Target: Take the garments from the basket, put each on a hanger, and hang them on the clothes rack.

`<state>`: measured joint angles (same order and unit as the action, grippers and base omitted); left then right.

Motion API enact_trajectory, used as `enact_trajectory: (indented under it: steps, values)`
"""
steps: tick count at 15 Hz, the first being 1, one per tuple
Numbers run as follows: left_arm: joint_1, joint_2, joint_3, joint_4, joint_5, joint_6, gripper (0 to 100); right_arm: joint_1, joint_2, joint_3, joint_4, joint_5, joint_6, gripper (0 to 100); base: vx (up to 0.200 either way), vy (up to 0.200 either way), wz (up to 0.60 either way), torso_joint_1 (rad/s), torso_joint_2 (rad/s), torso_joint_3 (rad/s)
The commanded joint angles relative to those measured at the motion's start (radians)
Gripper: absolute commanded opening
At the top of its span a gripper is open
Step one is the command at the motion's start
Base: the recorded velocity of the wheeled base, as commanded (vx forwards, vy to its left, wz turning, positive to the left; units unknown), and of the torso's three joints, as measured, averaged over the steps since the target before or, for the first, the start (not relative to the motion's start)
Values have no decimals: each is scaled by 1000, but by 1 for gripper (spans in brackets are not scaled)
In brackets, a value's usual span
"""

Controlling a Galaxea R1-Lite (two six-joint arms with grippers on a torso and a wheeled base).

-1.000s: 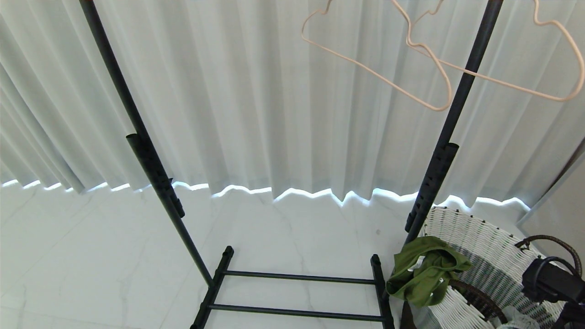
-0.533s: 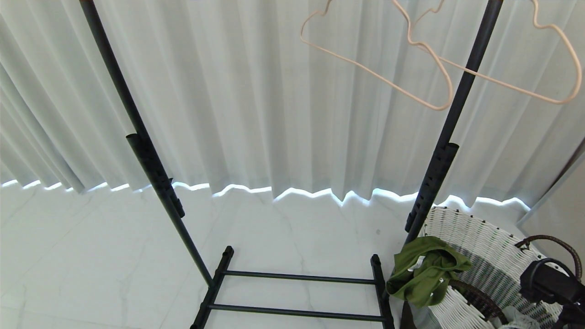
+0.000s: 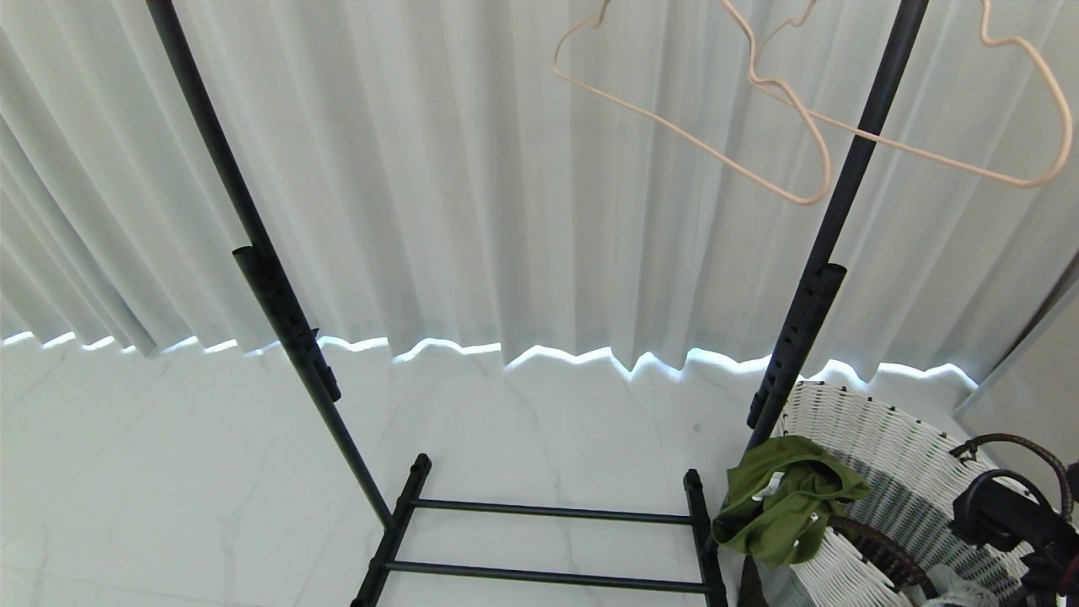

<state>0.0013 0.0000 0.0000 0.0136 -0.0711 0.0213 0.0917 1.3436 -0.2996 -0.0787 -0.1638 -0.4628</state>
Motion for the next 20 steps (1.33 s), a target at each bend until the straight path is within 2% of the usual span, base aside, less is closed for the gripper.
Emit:
enact_trajectory:
  steps: [1, 5, 6, 8, 11, 13, 15, 17, 20]
  values:
    - [0, 0, 0, 0, 1, 0, 100, -1, 11, 2, -3, -2, 4, 0, 0, 0, 0, 0, 0, 0]
    - [0, 0, 0, 0, -1, 2, 100, 0, -44, -7, 0, -8, 0, 0, 0, 0, 0, 0, 0, 0]
    - [0, 0, 0, 0, -1, 2, 100, 0, -83, -10, 11, -33, -5, 0, 0, 0, 0, 0, 0, 0]
    - [0, 0, 0, 0, 1, 3, 100, -1, -161, -44, 43, -145, -5, 0, 0, 0, 0, 0, 0, 0]
    - [0, 0, 0, 0, 1, 12, 100, -36, -276, -210, 235, -151, -5, 0, 0, 0, 0, 0, 0, 0]
    - [0, 0, -2, 0, -1, 14, 100, -36, -334, -331, 382, -151, -7, 0, -200, 0, 0, 0, 0, 0]
    - [0, 0, 0, 0, -1, 14, 100, -33, -383, -418, 474, -151, -19, 0, -200, 0, 0, 5, 2, -2]
    - [0, 0, 0, 2, -1, 14, 100, -32, -436, -469, 540, -149, -76, 0, -200, 0, 0, -5, -2, 10]
    - [0, 0, -2, 2, -1, 16, 100, -32, -485, -481, 562, -149, -135, 0, 0, 0, 0, 0, 0, 0]
